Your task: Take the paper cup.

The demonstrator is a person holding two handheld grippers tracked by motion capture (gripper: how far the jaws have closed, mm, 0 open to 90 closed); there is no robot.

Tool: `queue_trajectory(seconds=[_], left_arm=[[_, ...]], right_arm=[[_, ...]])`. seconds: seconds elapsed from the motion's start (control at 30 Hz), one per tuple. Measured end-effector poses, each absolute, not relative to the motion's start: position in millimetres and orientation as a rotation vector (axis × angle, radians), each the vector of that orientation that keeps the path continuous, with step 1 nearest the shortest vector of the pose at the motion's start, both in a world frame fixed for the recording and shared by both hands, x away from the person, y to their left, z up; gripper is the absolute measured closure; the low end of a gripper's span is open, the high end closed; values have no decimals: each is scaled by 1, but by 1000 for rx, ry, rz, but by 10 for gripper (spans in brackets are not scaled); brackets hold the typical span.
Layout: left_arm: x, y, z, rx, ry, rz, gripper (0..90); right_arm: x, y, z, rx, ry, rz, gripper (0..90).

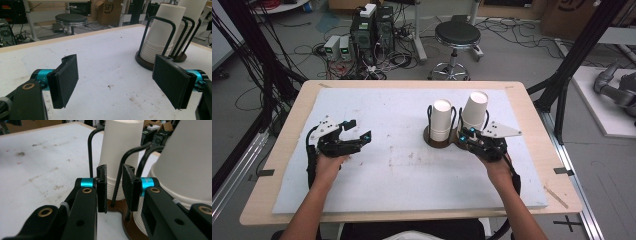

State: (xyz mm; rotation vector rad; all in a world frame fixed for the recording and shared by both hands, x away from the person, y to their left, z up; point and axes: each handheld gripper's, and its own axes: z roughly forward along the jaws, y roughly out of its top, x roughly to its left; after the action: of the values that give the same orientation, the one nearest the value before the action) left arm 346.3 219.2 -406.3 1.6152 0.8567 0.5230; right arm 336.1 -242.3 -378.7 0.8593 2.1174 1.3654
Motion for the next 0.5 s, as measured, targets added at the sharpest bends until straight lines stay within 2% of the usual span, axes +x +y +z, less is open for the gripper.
queue_trajectory(seconds=[0.27,0.5], left_arm=[[348,218,-408,1622,863,515,210],[348,218,-409,1623,864,510,210]], right_arm=[[344,-220,-391,855,2203,1311,900],[359,-207,-404,946,2234,1257,900]])
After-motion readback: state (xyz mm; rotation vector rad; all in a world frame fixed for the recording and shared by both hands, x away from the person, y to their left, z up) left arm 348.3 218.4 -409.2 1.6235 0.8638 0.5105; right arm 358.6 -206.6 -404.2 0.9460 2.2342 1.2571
